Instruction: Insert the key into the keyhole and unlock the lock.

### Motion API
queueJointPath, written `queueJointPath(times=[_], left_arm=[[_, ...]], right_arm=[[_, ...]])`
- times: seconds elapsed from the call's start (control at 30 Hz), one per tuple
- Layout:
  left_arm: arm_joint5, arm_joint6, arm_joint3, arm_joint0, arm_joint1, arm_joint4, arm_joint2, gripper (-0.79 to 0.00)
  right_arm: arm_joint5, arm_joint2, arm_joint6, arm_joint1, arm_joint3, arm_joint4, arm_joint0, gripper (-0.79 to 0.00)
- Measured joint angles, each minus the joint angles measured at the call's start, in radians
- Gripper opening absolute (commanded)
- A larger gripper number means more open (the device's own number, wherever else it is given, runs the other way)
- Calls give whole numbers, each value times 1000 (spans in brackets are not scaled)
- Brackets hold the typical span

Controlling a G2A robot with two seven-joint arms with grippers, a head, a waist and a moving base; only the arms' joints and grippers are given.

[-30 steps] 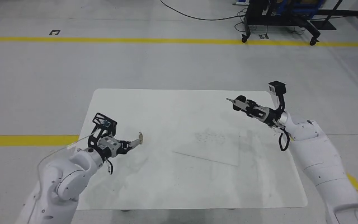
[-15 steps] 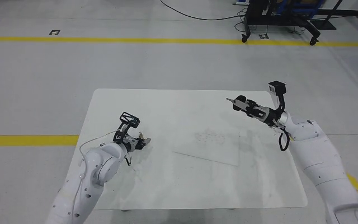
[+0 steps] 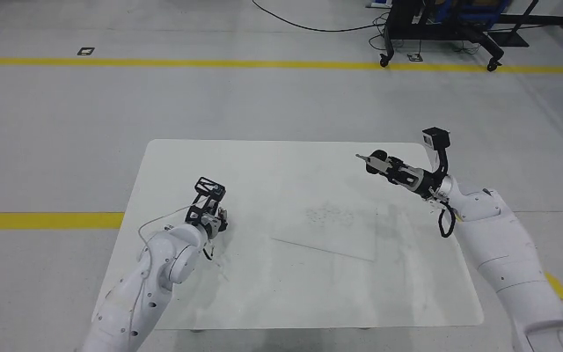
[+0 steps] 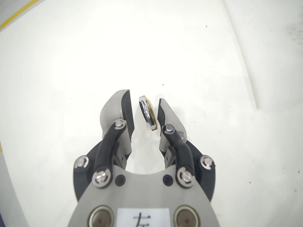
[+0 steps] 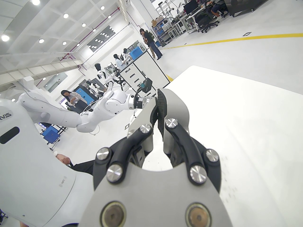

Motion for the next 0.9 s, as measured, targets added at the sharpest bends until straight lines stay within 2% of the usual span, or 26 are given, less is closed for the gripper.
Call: queueJointPath(times=[0.27,0.37,0.57,0.77,0.9], left_arm=[[1,-21,-21,8,-4,20,2,-785],[-27,-23,-37,19,-3,10,-5,-785],[-145,14,-67,44,2,-87,-44,-785],[-324,33,-52,52,14,-165,-92,-785],[-321,37,-31,36,13,-125,-81,-785]], right_arm=[[0,0,0,0,0,0,0,-785],[0,0,0,0,0,0,0,-785],[0,0,0,0,0,0,0,-785],[0,0,0,0,0,0,0,-785],[0,0,0,0,0,0,0,-785]])
